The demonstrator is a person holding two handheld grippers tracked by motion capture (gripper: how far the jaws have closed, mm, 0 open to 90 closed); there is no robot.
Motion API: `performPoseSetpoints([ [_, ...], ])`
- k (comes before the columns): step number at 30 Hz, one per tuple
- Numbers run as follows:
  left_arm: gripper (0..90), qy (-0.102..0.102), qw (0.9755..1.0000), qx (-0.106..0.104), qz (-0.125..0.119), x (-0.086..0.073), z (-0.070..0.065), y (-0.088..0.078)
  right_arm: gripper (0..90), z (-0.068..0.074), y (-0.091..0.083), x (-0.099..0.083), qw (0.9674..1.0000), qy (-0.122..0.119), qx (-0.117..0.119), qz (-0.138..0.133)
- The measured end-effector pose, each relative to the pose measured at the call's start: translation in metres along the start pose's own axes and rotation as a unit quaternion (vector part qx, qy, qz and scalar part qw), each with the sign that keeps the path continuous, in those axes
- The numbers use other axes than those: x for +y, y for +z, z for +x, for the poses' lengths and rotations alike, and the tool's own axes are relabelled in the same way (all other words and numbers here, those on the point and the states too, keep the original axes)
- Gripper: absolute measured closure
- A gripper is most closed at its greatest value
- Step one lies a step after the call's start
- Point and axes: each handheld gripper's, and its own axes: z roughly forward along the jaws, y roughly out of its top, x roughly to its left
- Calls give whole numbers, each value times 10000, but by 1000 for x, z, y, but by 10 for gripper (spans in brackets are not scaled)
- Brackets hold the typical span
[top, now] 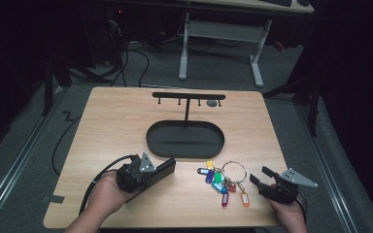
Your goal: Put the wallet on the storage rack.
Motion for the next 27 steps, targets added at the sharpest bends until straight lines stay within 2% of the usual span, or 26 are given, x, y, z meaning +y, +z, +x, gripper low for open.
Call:
performPoseSetpoints([
  [4,742,-14,10000,-31,47,0,4,-2,329,0,-1,-1,10000,-29,6,1],
  [8,744,14,10000,71,59,2,7,-5,349,0,-2,-2,10000,-48,9,-4],
  [11,744,75,9999,132,-34,6,9,-10,356,1,-4,-2,10000,-22,11,-43],
  [15,744,243,9995,205,-24,18,12,-12,348,1,-7,-3,9999,59,59,-63],
  [19,744,346,9991,221,-134,30,11,-16,342,0,-8,-3,9998,131,83,-115],
  [27,742,764,9958,460,-189,51,13,-12,340,0,-7,-2,9998,12,123,-153],
])
